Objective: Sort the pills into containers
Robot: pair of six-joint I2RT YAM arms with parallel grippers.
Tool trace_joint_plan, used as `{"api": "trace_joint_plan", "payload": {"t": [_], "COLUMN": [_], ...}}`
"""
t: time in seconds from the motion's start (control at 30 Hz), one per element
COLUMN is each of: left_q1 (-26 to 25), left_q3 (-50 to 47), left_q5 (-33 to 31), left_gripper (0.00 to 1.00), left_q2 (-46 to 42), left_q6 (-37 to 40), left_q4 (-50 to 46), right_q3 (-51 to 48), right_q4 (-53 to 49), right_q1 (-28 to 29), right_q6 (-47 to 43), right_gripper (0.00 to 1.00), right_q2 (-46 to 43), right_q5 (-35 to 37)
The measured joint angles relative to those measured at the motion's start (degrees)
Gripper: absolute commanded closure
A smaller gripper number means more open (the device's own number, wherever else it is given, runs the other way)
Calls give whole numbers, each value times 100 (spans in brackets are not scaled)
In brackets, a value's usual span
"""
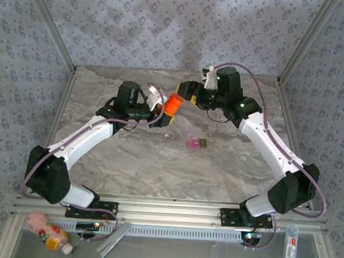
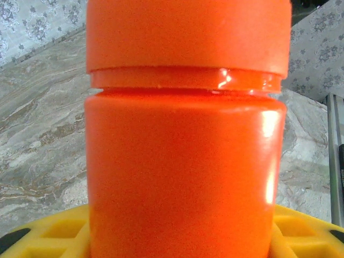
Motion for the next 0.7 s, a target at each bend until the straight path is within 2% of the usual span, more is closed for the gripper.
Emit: {"api": "trace_joint_plan", "payload": {"t": [0.3, 0.47, 0.53, 0.63, 0.7], "left_q1": [0, 0, 0, 0, 0], "left_q3": [2, 2, 2, 2, 2], "left_q5": [0, -2, -4, -17, -42], "left_gripper": [100, 100, 100, 100, 100], "left_q2": [22, 33, 33, 33, 35], "left_q6": [0, 0, 0, -2, -2], "left_q4": [0, -44, -85, -136, -160], "right_q3": [127, 127, 120, -9, -286], "right_q4": [-94, -125, -127, 35, 490], "right_q1": [254, 284, 280, 199, 79], "right_q6": [37, 46, 4, -229, -496], "right_gripper": [30, 51, 56, 58, 56], "right_q2": [328, 352, 352, 352, 328], "right_q5": [125, 103, 57, -122, -498]}}
